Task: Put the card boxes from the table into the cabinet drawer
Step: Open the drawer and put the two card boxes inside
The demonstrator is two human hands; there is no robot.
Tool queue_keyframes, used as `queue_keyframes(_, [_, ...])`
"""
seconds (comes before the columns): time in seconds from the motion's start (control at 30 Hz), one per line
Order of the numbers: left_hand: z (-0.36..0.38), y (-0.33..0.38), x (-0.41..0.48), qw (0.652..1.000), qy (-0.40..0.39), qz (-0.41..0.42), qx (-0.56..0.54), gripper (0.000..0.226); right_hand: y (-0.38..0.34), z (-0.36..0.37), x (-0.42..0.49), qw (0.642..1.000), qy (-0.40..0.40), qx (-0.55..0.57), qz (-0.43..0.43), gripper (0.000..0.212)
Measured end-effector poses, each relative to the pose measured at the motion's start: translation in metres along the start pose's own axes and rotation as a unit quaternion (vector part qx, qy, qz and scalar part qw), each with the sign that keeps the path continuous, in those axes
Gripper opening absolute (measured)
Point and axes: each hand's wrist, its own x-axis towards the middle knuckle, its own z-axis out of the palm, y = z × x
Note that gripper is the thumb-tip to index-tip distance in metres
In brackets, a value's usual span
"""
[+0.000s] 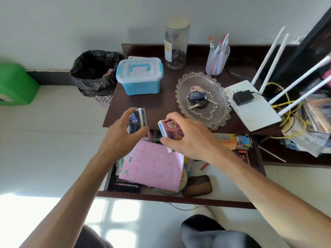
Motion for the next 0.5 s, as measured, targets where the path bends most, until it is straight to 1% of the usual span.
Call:
queue_keyframes(0.07, [0.015, 0.004, -0.026, 0.998, -0.033, 0.009, -0.06, 0.067, 0.023, -0.004, -0.038, 0.998, -0.013, 0.051, 0.027, 0.05])
queue_keyframes(0.13, [0.035, 0.005, -0.045, 0.991, -0.075, -0.005, -0.113, 0.067, 0.05, -0.002, -0.071, 0.993, -0.026, 0.088, 0.071, 0.053])
queue_keyframes(0.23, [0.069, 0.005, -0.06, 0.978, -0.115, -0.019, -0.172, 0.056, 0.09, 0.008, -0.11, 0.986, -0.032, 0.106, 0.125, 0.056])
queue_keyframes(0.4, [0.114, 0.008, -0.065, 0.97, -0.157, -0.01, -0.187, 0.063, 0.134, 0.013, -0.154, 0.981, -0.056, 0.089, 0.161, 0.062])
queue_keyframes(0.5, [0.131, 0.006, -0.067, 0.968, -0.178, -0.002, -0.177, 0.065, 0.154, 0.005, -0.161, 0.978, -0.076, 0.076, 0.18, 0.063])
